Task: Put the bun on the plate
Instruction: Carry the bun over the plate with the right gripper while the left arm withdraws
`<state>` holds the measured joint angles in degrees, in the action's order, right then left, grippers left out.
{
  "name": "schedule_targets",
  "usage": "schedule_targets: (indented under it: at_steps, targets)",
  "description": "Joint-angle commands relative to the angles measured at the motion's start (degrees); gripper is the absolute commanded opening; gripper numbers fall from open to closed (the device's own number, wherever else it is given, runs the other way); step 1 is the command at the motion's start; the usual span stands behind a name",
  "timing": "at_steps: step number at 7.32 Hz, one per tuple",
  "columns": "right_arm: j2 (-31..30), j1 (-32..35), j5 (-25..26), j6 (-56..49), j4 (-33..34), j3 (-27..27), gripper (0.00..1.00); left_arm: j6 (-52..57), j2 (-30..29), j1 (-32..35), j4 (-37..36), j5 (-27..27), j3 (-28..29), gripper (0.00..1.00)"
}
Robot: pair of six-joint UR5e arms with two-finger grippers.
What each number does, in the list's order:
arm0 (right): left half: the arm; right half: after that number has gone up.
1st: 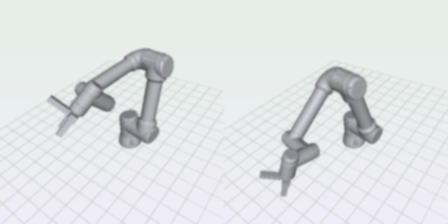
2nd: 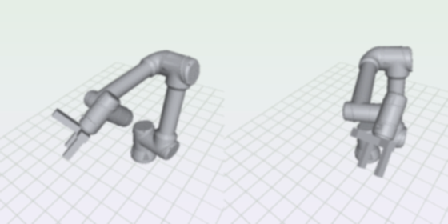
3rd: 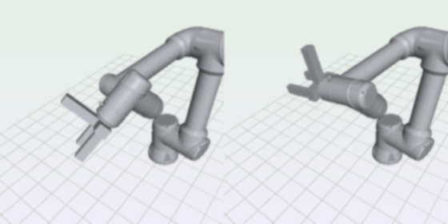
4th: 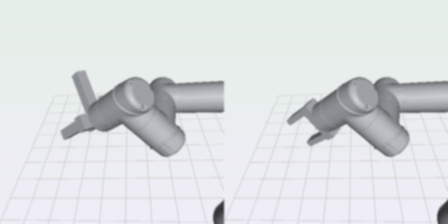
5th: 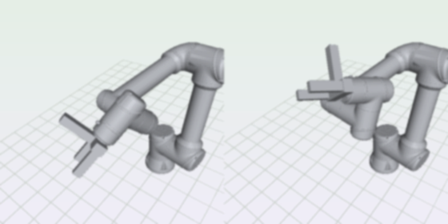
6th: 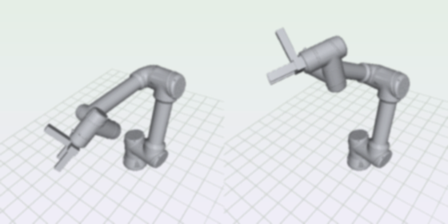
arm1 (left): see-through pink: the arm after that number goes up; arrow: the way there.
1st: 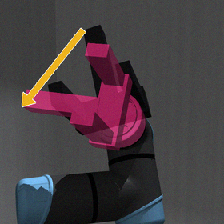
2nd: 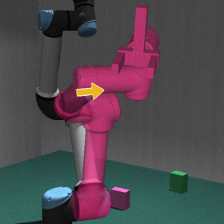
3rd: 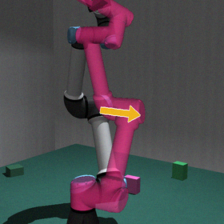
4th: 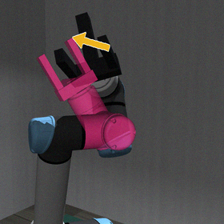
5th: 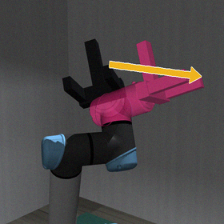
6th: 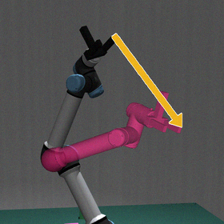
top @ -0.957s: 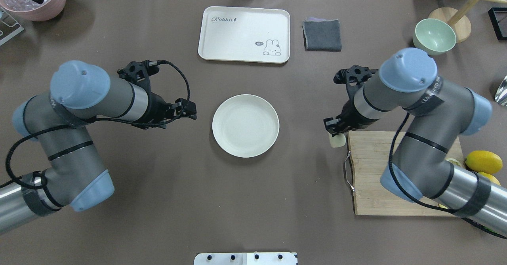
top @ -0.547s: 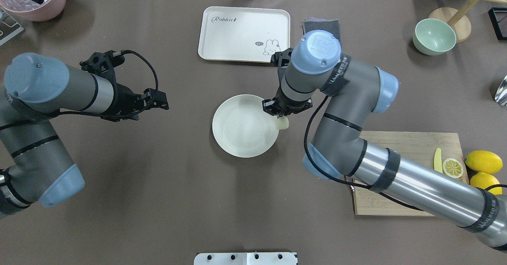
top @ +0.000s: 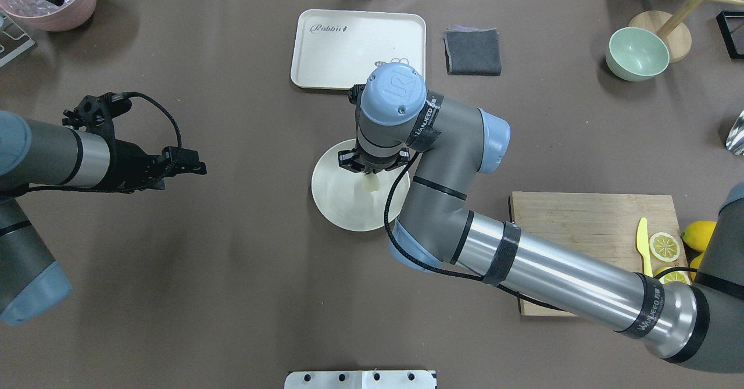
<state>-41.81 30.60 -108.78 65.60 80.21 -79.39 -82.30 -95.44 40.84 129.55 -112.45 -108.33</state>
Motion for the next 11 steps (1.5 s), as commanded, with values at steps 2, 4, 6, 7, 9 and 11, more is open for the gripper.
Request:
schedule_targets:
  at_steps: [2,4,6,7,9,11]
  targets:
    - [0.2,-0.7,0.6,1.0,-0.5,0.9,0.25,0.1,0.0,-0.1,0.4,-0.1,0.3,0.98]
    - [0.2,-1.2,0.7,0.9,-0.7,1.2,0.55,0.0,-1.6,-0.6,0.5,0.1,2.1,0.98]
    - [0.2,-1.2,0.7,1.0,-0.8,1.1,0.79,-0.1,-2.5,-0.7,0.6,-0.1,3.2,0.98]
    - [0.2,-1.2,0.7,1.1,-0.8,0.7,0.8,-0.1,-3.2,-0.7,0.6,-0.1,3.7,0.98]
    - [0.0,-1.2,2.1,1.1,-0.8,1.0,0.8,0.0,-3.5,-0.7,0.6,-0.2,4.0,0.98]
    - [-0.3,-0.5,1.6,1.3,-0.1,-2.7,0.83,0.2,-3.9,-0.7,0.4,-0.4,3.9,0.98]
